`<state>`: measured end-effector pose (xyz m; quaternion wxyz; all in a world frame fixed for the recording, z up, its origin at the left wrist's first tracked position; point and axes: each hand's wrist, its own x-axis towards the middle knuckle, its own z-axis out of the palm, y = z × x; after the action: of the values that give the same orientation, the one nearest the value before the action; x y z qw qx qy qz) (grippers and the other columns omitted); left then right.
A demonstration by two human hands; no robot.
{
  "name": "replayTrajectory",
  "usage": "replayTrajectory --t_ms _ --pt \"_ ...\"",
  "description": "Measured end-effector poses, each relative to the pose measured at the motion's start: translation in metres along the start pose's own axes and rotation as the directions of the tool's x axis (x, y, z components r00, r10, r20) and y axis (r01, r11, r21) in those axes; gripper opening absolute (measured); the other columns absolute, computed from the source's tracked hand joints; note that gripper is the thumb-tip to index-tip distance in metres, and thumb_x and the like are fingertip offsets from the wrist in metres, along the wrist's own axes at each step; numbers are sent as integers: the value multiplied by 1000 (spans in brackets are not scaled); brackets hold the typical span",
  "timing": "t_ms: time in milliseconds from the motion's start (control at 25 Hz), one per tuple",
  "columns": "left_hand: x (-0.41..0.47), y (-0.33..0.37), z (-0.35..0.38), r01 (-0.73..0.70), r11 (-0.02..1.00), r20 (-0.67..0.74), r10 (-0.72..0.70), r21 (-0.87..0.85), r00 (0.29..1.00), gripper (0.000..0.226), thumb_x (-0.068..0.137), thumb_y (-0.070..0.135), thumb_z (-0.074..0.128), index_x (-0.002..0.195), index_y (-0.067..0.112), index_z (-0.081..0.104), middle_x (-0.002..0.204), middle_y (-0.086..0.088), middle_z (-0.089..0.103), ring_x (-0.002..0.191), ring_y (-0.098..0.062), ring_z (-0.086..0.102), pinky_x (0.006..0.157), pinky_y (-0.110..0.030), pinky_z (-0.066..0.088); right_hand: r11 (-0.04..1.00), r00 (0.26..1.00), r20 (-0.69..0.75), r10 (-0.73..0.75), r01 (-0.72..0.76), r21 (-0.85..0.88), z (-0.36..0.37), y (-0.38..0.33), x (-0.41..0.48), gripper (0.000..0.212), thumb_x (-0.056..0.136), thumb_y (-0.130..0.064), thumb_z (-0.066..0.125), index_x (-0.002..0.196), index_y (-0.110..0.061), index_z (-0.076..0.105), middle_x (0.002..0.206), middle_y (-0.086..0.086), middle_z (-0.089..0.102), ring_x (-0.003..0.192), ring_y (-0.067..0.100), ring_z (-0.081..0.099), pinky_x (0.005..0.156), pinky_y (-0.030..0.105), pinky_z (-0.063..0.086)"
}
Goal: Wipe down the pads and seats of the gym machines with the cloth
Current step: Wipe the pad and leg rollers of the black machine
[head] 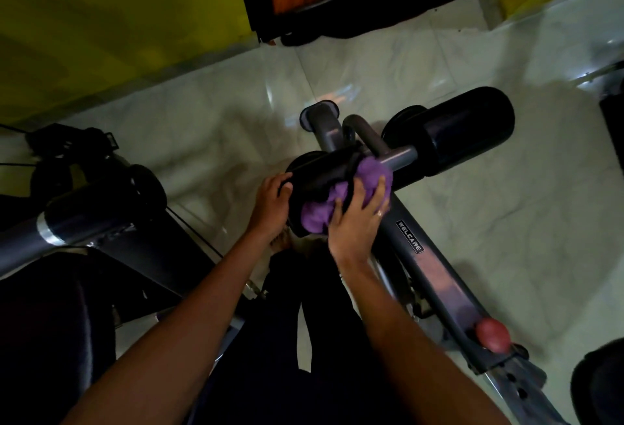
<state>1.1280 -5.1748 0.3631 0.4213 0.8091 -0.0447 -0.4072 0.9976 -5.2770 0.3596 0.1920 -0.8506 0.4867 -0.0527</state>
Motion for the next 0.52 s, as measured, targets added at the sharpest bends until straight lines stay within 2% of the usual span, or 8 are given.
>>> replayTrajectory --t_ms 80,160,240,280,360,400,440,520 --pt "13 8 -3 80 996 7 -80 -45 997 42 103 26 43 126 -4 60 131 -26 55 122 -27 54 107 -34 37 993 986 118 -119 118 13 6 -6 -52 51 98 -31 46 148 -19 41 166 24 11 149 55 14 111 68 32" --pt "23 5 -1 141 988 16 -140 -60 990 53 94 41 36 114 1 63 124 -27 61 112 -24 58 103 -41 44 956 934 205 -291 291 32 9 -20 -80 56 93 -30 51 147 -21 43 166 21 13 152 50 7 110 70 34" --pt "24 -3 3 171 985 -1 -171 -32 985 41 100 36 33 112 7 61 127 -26 60 113 -26 58 103 -42 44 922 903 184 -388 380 81 7 -36 -60 61 86 -28 68 143 -21 50 164 17 20 152 48 8 115 70 27" --pt "20 -2 6 177 984 -26 -178 -30 984 45 101 35 33 118 4 60 130 -25 58 117 -29 58 104 -42 44 919 905 162 -393 385 81 3 -40 -39 63 81 -29 74 140 -21 54 163 16 25 152 48 12 117 68 24" --pt "5 1 10 131 991 -57 -133 -40 989 50 101 36 35 130 0 55 135 -22 53 122 -32 55 105 -40 43 940 934 118 -338 342 -13 -5 -35 10 62 76 -35 72 136 -21 59 159 16 35 149 46 23 119 62 26" --pt "-2 2 10 107 994 -58 -109 -27 992 45 105 29 37 133 -1 53 137 -20 50 123 -29 53 105 -35 41 968 966 73 -247 250 -32 -8 -26 32 62 77 -41 67 135 -22 60 157 17 38 146 45 28 118 60 29" --pt "-9 3 10 107 994 -63 -109 -21 992 39 107 23 37 135 -1 51 138 -18 47 122 -27 51 103 -31 39 993 993 19 -118 118 8 -12 -17 47 62 78 -45 62 136 -22 58 156 17 39 144 45 33 116 59 33" --pt "-3 -1 12 160 985 -64 -164 -67 984 36 108 18 37 133 -3 52 135 -20 45 120 -26 50 97 -23 35 976 990 -39 133 -124 179 -13 -6 45 63 83 -45 60 140 -18 52 158 19 33 140 45 36 110 58 39"
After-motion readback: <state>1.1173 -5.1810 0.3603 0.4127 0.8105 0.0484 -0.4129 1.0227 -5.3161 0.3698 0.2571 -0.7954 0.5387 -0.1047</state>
